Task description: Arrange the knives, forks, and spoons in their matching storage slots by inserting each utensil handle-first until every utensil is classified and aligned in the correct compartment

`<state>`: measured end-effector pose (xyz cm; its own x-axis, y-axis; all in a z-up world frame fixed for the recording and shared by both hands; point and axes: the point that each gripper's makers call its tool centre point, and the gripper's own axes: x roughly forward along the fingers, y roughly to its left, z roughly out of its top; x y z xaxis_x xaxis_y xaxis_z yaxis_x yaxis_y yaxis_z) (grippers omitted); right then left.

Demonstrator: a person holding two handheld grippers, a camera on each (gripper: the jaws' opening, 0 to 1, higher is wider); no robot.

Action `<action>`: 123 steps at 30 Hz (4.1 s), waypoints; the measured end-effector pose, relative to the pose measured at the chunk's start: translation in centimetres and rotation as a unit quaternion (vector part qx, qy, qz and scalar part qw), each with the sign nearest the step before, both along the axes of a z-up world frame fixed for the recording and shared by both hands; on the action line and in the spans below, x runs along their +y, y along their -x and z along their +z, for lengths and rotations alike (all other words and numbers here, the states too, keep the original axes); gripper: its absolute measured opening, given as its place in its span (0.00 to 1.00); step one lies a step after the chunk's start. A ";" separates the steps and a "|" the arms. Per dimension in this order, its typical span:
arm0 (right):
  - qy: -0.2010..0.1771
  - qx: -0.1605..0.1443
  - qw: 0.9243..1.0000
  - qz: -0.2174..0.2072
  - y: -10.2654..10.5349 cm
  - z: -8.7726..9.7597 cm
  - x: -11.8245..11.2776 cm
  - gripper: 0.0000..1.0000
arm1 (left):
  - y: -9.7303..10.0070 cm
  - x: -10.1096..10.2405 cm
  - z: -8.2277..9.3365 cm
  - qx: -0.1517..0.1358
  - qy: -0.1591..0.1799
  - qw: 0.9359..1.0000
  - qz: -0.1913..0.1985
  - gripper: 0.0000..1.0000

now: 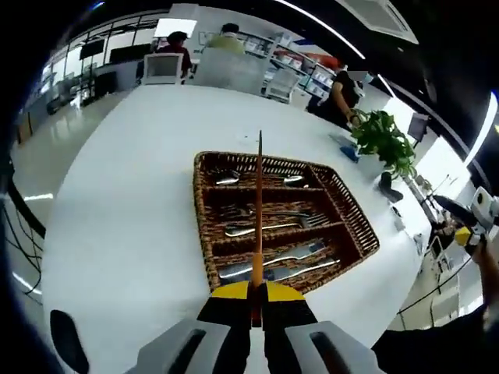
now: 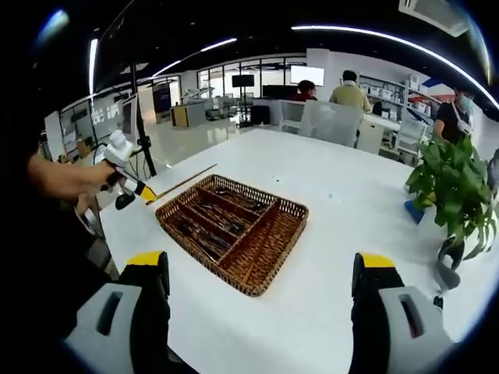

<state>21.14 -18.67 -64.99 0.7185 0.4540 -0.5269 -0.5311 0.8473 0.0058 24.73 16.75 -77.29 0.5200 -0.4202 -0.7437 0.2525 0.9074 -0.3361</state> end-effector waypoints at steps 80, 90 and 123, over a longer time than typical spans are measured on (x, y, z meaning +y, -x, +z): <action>0.016 0.007 0.998 0.066 2.0 -1.3 -3.2 0.99 | -1.5 -26.8 -5.9 0.123 0.161 0.977 0.072 0.03; 0.017 0.007 0.998 0.064 2.2 -1.2 -3.5 0.99 | -1.5 -28.4 -6.6 0.141 0.178 0.971 0.073 0.03; 0.003 -0.013 0.998 0.053 1.0 0.4 -2.5 0.99 | -3.1 -23.2 1.1 -0.117 0.129 0.973 -0.153 0.59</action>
